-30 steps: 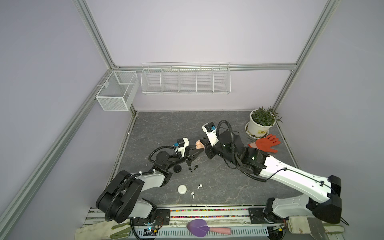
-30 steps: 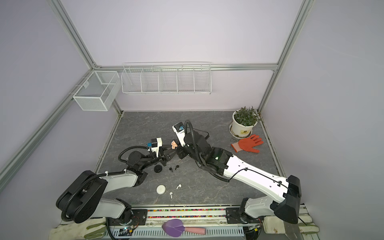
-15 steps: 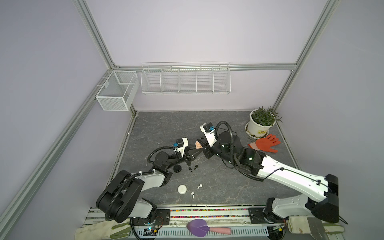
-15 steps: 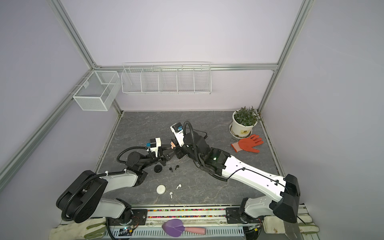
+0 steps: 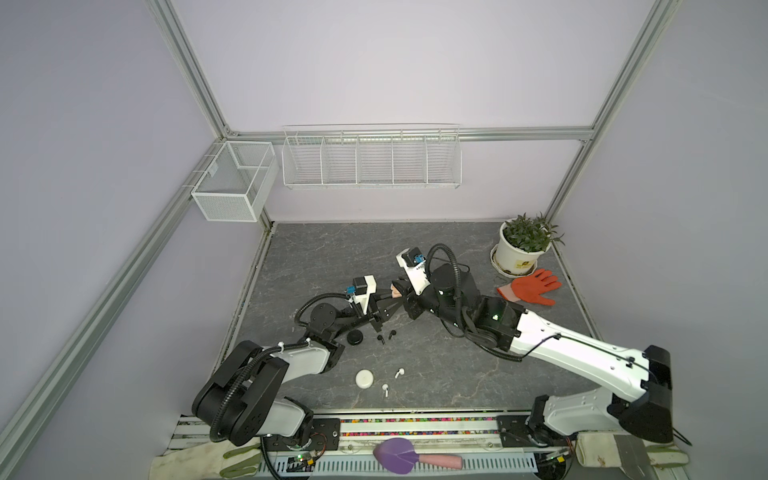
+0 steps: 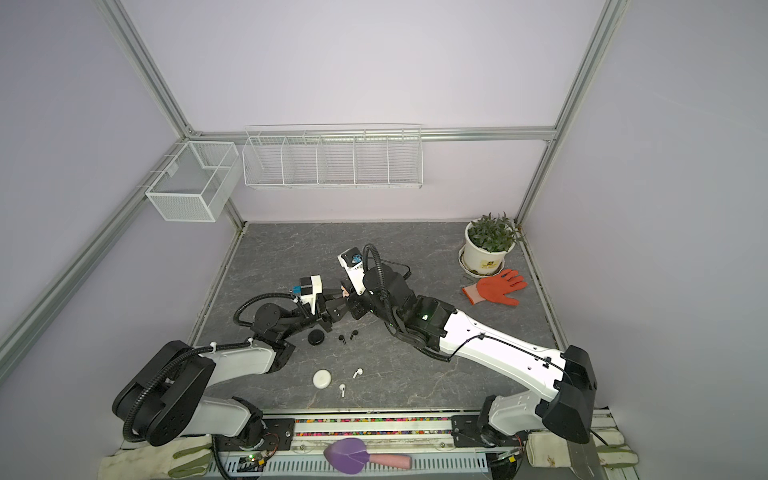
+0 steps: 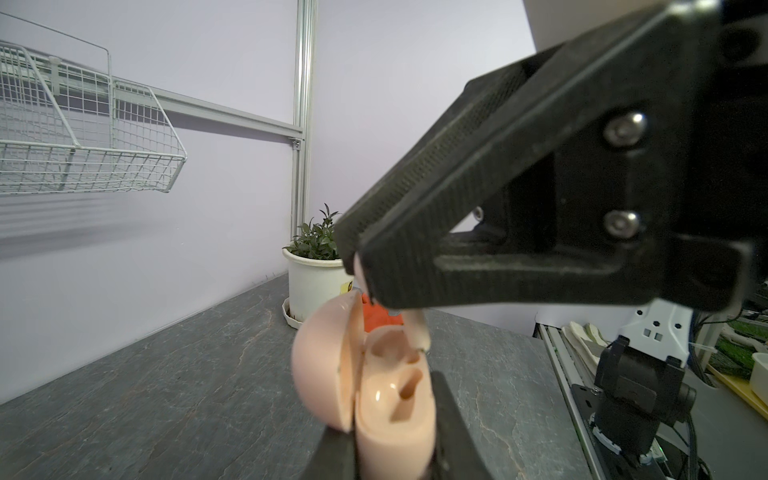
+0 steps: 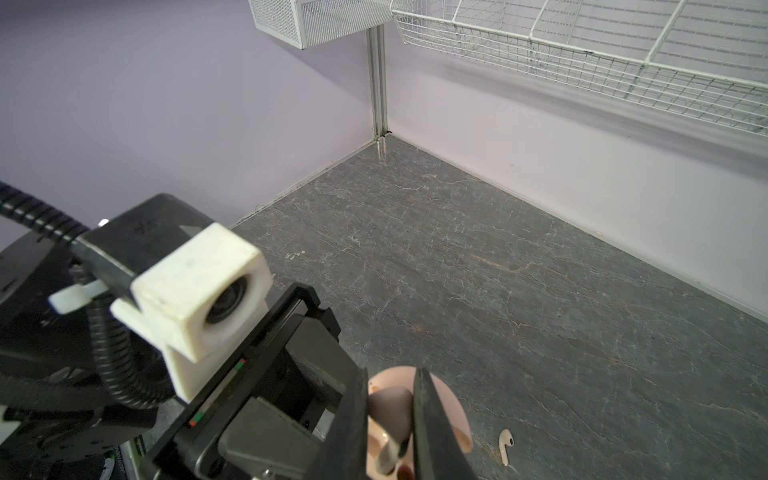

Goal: Insert the wireless bluetooth earbuds into the charging case
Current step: 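Lower the earbud toward the case cavity held by the left gripper, then push the earbud down into the case cavity with the right gripper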

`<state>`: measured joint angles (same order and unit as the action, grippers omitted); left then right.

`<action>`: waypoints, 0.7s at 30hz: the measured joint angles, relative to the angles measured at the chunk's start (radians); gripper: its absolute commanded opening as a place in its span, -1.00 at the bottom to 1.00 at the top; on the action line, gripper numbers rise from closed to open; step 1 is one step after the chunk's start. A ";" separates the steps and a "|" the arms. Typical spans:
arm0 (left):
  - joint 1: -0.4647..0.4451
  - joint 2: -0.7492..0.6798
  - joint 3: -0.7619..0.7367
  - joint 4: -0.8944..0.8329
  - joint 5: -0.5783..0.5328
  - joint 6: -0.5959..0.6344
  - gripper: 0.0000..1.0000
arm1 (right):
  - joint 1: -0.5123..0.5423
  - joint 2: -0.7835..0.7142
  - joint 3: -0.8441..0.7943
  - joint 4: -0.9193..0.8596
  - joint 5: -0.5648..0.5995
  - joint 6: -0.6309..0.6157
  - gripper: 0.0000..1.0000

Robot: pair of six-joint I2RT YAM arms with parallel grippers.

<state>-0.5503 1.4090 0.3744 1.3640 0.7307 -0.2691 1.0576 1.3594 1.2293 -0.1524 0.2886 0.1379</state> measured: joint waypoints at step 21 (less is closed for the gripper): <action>0.000 -0.003 0.000 0.000 0.000 0.000 -1.00 | 0.000 0.001 -0.026 0.018 -0.001 -0.008 -0.82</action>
<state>-0.5503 1.4059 0.3740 1.3636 0.7307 -0.2687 1.0576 1.3602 1.2037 -0.1345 0.2874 0.1303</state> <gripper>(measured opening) 0.208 0.178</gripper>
